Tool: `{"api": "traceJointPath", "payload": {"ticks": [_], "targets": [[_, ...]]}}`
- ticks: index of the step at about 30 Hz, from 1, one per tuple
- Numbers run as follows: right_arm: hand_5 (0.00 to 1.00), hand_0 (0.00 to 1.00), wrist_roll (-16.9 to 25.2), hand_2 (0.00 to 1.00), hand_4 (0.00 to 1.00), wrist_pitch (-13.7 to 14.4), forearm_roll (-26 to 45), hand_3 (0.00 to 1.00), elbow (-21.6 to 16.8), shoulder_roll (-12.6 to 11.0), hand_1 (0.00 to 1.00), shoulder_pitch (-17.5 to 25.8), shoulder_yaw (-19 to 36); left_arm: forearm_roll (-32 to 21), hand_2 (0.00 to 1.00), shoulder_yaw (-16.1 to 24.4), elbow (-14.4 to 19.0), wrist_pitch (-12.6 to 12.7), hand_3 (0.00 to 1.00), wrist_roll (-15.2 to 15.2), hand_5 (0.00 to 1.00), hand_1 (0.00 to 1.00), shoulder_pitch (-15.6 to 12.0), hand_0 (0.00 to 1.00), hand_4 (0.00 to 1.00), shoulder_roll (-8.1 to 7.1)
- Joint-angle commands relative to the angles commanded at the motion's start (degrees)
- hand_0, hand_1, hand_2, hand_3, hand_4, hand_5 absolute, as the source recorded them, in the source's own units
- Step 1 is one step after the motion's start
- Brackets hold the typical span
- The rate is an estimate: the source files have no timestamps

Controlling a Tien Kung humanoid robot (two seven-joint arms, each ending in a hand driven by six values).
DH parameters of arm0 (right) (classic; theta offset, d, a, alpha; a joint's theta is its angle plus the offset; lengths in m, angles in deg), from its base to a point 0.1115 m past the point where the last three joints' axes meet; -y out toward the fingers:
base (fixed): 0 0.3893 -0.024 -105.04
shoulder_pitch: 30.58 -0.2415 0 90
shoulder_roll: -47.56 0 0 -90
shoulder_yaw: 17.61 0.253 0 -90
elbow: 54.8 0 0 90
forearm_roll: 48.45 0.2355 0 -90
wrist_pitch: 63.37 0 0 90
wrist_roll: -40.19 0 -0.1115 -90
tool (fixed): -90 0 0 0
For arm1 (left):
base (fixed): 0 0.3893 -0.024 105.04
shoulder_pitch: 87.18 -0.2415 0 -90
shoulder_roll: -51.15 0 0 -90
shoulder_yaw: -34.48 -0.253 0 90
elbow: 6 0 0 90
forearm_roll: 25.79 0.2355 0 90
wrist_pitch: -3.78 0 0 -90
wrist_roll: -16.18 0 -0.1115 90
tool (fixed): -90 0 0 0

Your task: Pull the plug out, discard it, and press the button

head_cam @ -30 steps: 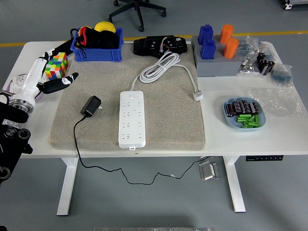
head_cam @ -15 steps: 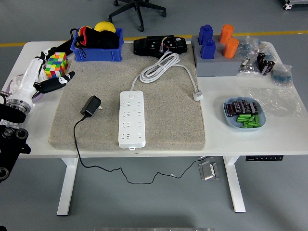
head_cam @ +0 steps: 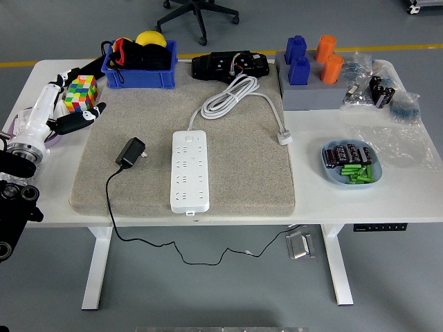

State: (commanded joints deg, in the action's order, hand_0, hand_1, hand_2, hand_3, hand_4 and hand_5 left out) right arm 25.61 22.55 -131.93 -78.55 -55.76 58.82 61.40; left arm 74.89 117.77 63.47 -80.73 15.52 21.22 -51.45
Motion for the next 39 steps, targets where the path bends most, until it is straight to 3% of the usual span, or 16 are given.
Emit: {"api": "traceJointPath", "payload": {"ticks": [39], "targets": [[0.658,0.767,0.00,0.724,0.883,0.04,-0.04,0.713,-0.01,0.47,0.729,0.07,0.72,0.00,0.940,-0.17,0.61,-0.65,0.938,-0.17,0.277,0.958,-0.28,0.924,0.803,0.37]]}}
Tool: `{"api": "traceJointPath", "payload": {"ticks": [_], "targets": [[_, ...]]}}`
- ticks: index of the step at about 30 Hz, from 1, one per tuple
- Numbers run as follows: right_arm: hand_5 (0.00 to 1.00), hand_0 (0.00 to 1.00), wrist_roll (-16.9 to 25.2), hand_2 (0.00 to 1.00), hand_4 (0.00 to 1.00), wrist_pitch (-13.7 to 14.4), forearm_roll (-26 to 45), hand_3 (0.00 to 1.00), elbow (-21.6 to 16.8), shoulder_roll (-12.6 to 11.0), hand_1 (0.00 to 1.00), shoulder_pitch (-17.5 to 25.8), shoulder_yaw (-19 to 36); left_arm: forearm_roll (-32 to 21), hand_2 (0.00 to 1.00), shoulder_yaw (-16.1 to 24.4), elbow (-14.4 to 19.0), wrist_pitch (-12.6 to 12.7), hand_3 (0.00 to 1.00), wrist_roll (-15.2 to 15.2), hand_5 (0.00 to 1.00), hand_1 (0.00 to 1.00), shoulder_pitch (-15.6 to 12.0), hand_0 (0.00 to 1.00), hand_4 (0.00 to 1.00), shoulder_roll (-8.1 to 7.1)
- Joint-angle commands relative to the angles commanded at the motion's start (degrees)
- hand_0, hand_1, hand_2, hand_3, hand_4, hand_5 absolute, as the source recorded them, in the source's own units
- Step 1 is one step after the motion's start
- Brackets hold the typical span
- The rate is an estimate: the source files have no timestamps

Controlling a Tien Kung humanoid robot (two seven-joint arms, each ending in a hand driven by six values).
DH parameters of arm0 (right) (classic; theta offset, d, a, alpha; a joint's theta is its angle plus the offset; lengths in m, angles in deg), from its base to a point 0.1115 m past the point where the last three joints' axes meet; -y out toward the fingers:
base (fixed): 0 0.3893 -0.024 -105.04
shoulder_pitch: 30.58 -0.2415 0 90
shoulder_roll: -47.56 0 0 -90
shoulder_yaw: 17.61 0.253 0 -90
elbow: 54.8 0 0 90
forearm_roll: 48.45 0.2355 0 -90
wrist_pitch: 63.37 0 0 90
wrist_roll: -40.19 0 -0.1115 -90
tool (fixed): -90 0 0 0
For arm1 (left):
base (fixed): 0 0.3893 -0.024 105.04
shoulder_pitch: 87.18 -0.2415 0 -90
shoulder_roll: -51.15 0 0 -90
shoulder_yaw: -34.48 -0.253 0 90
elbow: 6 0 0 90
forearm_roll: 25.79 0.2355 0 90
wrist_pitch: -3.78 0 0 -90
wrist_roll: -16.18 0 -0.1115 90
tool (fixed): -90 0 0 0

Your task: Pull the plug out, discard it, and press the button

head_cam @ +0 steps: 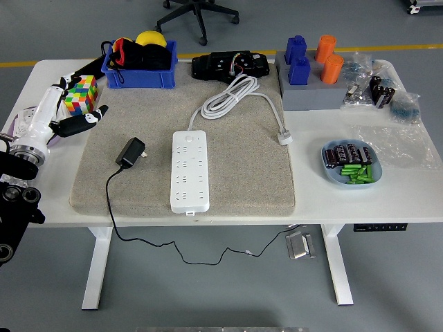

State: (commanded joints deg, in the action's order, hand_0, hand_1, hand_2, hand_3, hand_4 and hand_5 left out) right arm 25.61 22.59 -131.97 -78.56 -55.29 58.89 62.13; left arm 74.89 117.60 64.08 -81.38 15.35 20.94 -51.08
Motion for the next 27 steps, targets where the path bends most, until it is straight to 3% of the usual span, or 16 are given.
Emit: {"api": "traceJointPath", "payload": {"ticks": [27], "targets": [[0.658,0.767,-0.01,0.724,0.883,0.02,0.01,0.713,-0.01,0.04,0.729,-0.30,0.13,0.17,0.940,0.14,0.21,-0.23,0.932,-0.28,0.243,0.958,0.11,0.922,0.788,0.07]]}}
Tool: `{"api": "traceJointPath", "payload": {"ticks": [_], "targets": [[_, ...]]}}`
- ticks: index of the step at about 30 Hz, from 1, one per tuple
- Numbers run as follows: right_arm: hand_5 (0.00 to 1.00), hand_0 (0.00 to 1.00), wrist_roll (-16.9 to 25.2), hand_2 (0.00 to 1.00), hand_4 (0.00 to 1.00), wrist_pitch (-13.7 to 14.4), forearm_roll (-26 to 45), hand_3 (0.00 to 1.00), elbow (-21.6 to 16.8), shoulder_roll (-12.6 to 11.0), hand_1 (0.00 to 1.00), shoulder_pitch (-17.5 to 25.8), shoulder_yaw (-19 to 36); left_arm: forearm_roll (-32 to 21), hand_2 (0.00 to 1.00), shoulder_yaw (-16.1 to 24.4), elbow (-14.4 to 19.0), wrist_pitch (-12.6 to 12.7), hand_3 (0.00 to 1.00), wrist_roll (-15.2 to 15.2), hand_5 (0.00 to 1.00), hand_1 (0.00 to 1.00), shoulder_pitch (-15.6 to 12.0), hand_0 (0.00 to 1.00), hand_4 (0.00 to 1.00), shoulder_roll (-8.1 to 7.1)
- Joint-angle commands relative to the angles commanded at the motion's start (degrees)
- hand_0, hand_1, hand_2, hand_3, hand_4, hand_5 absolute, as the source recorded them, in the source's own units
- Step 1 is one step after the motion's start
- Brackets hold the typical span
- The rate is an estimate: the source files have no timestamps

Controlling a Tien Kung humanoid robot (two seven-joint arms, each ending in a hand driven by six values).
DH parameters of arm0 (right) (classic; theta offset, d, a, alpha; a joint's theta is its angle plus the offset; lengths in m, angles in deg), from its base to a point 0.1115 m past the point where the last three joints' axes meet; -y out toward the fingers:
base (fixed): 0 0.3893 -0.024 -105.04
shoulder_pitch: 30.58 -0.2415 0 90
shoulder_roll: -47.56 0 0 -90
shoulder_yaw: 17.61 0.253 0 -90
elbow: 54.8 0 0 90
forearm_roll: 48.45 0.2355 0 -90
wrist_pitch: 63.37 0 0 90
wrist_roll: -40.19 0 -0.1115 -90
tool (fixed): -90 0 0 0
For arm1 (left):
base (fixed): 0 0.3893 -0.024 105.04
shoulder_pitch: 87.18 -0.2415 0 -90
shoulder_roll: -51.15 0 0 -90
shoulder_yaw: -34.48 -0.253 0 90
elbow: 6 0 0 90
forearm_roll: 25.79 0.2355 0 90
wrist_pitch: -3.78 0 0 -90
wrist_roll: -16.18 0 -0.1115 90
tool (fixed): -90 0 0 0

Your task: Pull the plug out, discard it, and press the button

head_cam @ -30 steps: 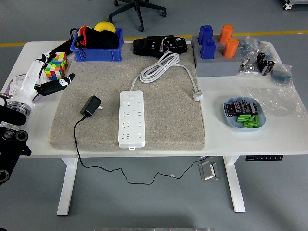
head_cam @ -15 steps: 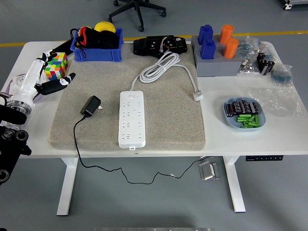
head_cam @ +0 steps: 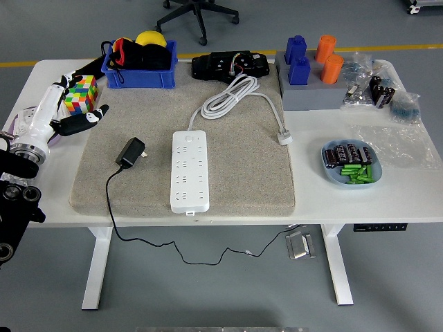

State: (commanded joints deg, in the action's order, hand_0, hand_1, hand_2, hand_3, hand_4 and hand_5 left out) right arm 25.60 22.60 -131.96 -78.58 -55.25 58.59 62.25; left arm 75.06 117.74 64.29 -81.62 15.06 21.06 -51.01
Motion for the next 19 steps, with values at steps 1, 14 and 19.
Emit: {"api": "traceJointPath", "payload": {"ticks": [1,14,19], "targets": [[0.658,0.767,0.00,0.724,0.883,0.00,0.00,0.713,-0.01,0.00,0.729,-0.01,-0.01,0.01,0.940,0.00,0.00,0.00,0.932,0.00,0.243,0.958,0.02,0.922,0.788,0.01],[0.658,0.767,-0.03,0.724,0.883,-0.01,0.04,0.713,0.08,-0.34,0.729,-0.29,-0.34,-0.02,0.940,0.06,-0.09,-0.27,0.929,-0.13,0.235,0.958,0.33,0.921,0.783,-0.30],[0.658,0.767,-0.02,0.724,0.883,-0.03,0.01,0.713,0.06,-0.39,0.729,-0.36,-0.38,-0.08,0.940,-0.12,-0.03,-0.34,0.929,-0.15,0.235,0.958,0.31,0.921,0.783,-0.35]]}}
